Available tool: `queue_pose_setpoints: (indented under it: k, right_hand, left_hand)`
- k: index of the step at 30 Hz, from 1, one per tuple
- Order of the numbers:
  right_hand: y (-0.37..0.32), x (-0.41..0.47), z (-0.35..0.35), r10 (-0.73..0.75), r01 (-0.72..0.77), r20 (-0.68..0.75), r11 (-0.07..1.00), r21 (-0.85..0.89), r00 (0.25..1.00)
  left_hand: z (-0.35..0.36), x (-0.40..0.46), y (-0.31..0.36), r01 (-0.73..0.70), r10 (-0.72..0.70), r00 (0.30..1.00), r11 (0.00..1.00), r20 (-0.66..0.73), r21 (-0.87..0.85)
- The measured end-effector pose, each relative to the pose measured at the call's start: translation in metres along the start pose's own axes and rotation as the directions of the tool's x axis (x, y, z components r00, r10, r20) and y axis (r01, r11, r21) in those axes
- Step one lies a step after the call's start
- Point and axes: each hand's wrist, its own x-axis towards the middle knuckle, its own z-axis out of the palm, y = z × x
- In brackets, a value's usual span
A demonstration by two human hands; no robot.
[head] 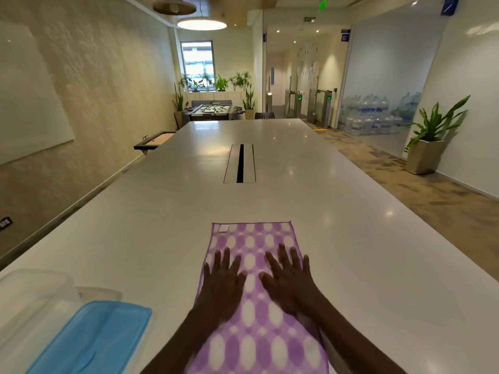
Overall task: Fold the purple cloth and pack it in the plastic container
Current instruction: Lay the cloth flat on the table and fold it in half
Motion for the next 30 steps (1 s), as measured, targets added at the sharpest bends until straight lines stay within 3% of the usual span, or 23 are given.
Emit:
queue_pose_setpoints:
  k: [3, 7, 15, 22, 24, 28, 30]
  right_hand:
    - [-0.002, -0.010, 0.005, 0.048, -0.049, 0.057, 0.999, 0.013, 0.997]
    - [-0.005, -0.021, -0.013, 0.040, -0.038, 0.122, 0.999, -0.025, 0.992]
    - [-0.024, -0.090, -0.014, -0.150, 0.150, 0.054, 0.989, 0.000, 0.987]
    - [-0.024, -0.122, -0.006, -0.096, 0.098, 0.046, 0.995, -0.029, 0.994]
    - [-0.025, -0.129, -0.015, -0.123, 0.122, 0.024, 0.992, 0.043, 0.992]
    - [-0.018, -0.150, -0.034, -0.269, 0.304, -0.185, 0.932, 0.197, 0.945]
    - [-0.016, -0.161, -0.044, -0.311, 0.349, -0.175, 0.899, 0.264, 0.934]
  left_hand:
    - [0.007, -0.018, 0.002, 0.029, -0.039, 0.994, 0.995, 0.104, 0.100]
    - [-0.007, -0.028, 0.008, 0.060, -0.071, 0.984, 0.996, 0.166, 0.071]
    - [-0.019, -0.095, 0.014, -0.010, 0.009, 0.997, 1.000, 0.077, 0.012]
    - [-0.015, -0.132, 0.013, -0.003, -0.003, 0.997, 0.997, 0.082, 0.076]
    - [-0.018, -0.137, 0.016, -0.014, 0.013, 0.997, 1.000, 0.072, 0.022]
    - [-0.024, -0.152, 0.022, -0.106, 0.108, 0.994, 0.964, -0.002, -0.243]
    - [-0.026, -0.161, 0.027, -0.130, 0.146, 0.989, 0.918, 0.013, -0.373]
